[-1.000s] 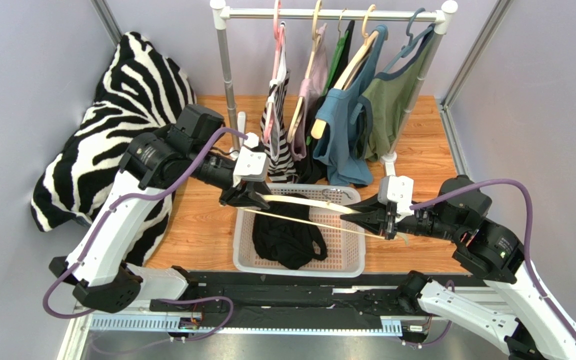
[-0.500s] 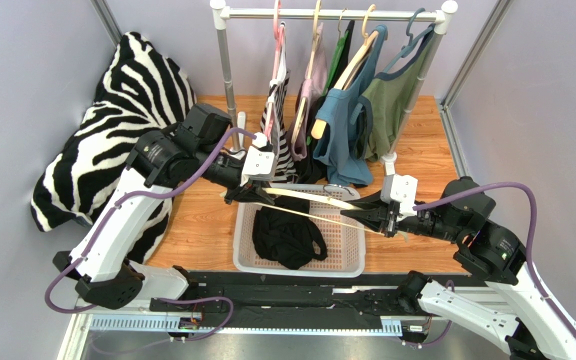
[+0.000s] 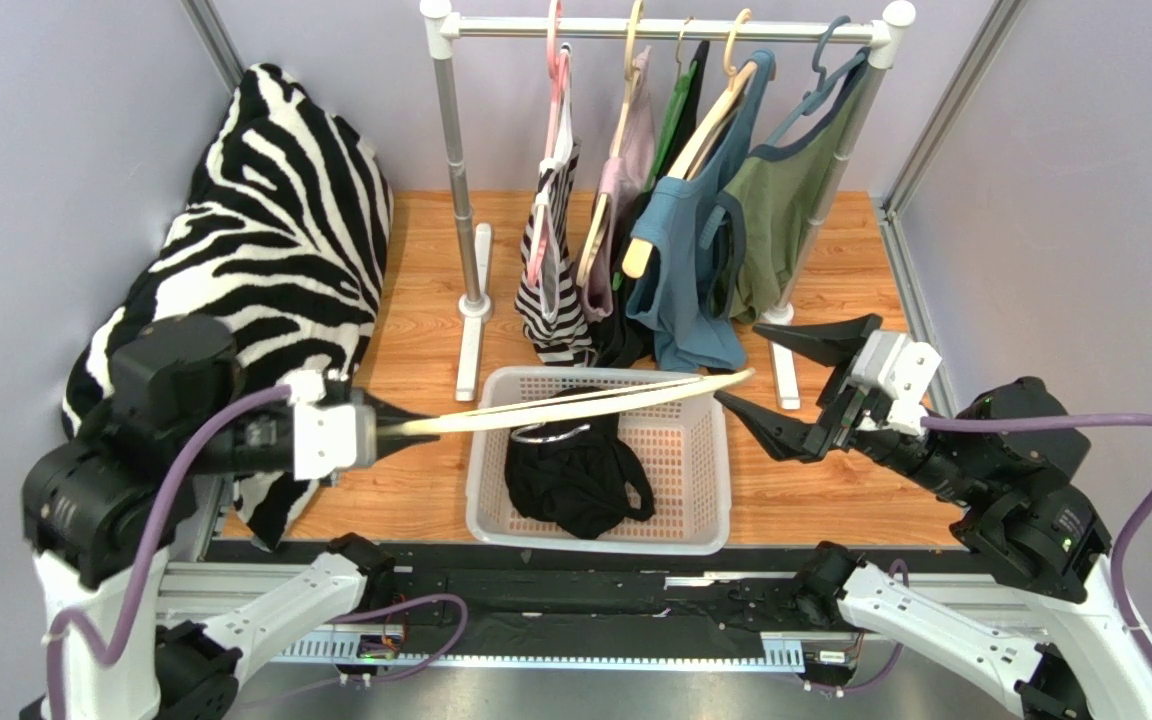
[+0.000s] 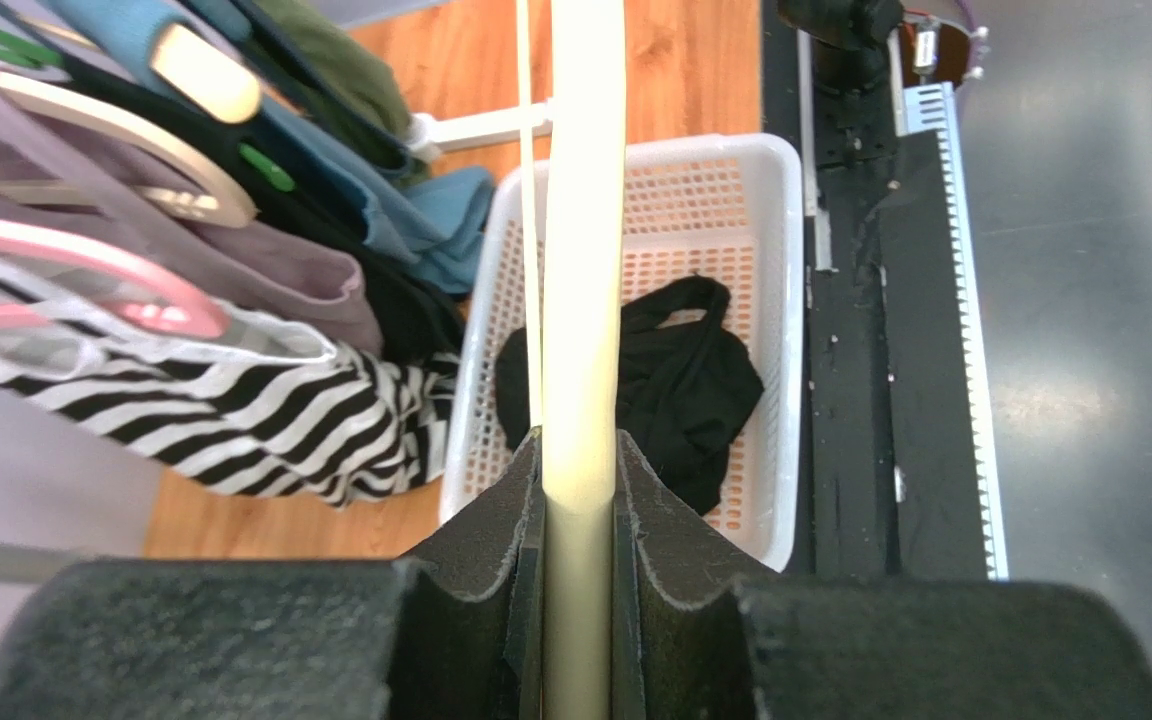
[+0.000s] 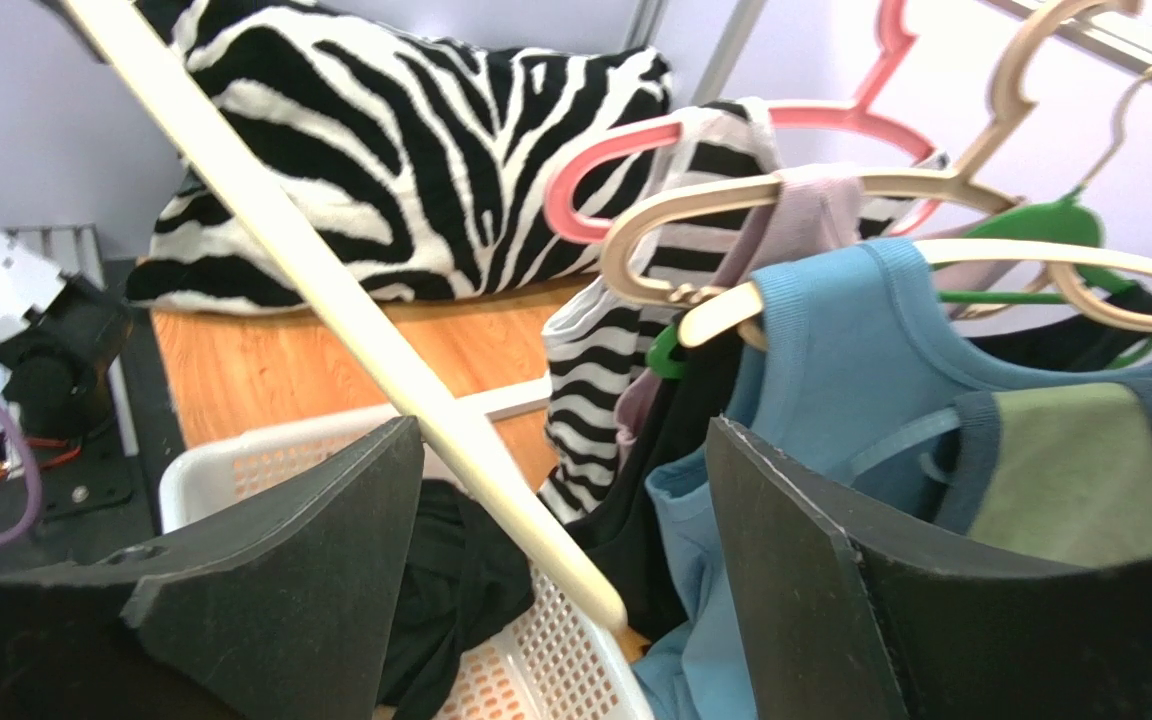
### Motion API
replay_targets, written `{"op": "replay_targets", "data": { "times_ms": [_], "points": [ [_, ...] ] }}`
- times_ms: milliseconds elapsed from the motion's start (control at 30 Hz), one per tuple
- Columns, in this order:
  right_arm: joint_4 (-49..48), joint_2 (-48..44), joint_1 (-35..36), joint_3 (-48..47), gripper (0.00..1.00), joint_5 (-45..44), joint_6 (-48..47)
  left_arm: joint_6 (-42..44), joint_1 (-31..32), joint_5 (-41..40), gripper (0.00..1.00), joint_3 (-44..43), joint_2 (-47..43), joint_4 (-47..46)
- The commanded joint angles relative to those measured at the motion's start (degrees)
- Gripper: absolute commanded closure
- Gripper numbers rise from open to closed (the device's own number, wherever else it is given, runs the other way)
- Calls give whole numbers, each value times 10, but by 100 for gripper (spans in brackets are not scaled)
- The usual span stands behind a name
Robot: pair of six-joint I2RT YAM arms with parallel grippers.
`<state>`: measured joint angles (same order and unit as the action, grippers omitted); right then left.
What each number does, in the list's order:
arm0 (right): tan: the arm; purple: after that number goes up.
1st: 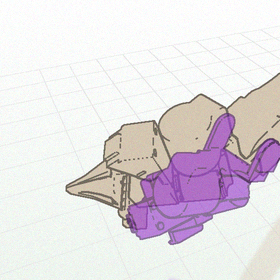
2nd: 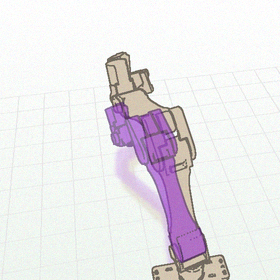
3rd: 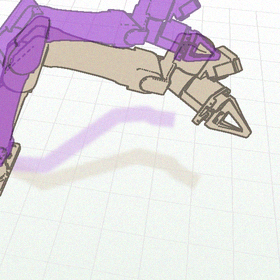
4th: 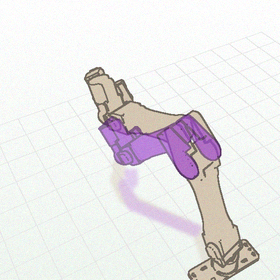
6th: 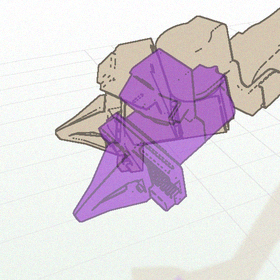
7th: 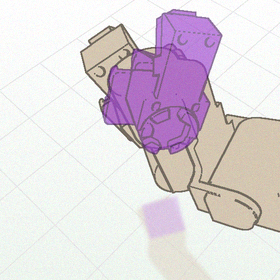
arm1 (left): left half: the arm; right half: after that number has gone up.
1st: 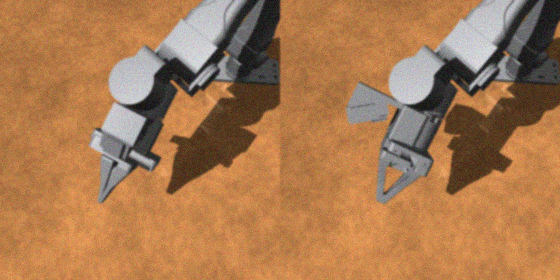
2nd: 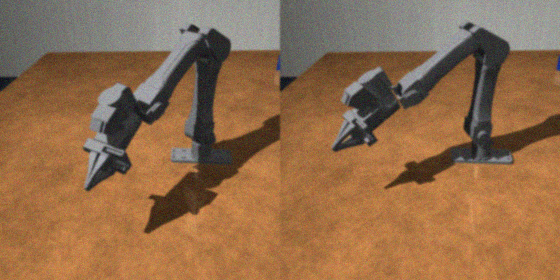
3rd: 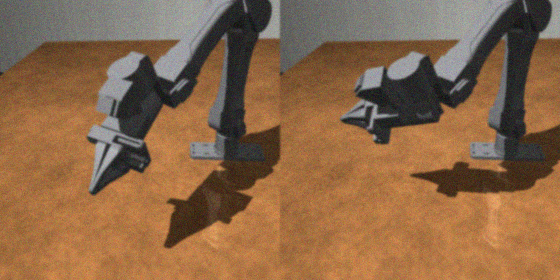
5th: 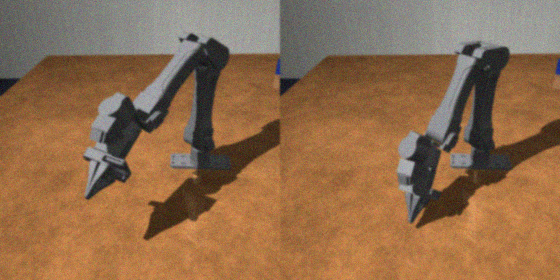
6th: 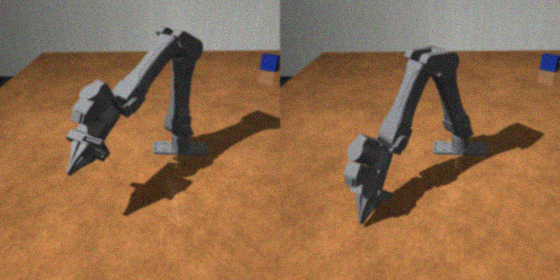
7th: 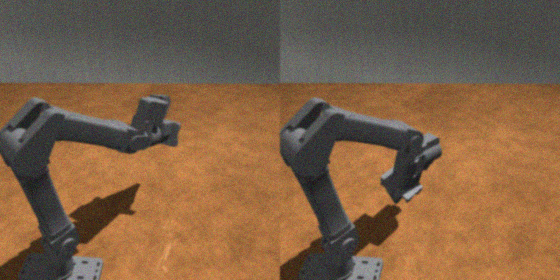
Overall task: Remove the tank top from the hanger
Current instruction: Place the hanger at the clothesline.
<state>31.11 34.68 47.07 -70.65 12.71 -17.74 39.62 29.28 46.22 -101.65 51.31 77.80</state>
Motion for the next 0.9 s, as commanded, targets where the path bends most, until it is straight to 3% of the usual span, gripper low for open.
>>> {"op": "replay_targets", "data": {
  "times_ms": [0, 67, 200, 400, 667, 867],
  "points": [
    [-41, 0, -1, -26, 26, -66, 11, -8, -11, -7, 100, -24, -55, 177],
    [-51, -1, -1, -24, 27, -80, 19, -44, -15, -39, 100, -48, -78, 143],
    [-71, 14, -1, -27, 26, -92, 47, -171, -27, -220, 100, -49, -137, 19],
    [-27, 69, -1, -75, 27, -112, 97, -250, -33, -334, 100, -55, -132, -48],
    [-28, 60, -1, -56, 31, -107, 110, -326, -48, -423, 100, -51, -60, -93],
    [-16, 51, -1, -41, 32, -107, 111, -372, -65, -435, 100, -86, -2, -127]
  ]
}}
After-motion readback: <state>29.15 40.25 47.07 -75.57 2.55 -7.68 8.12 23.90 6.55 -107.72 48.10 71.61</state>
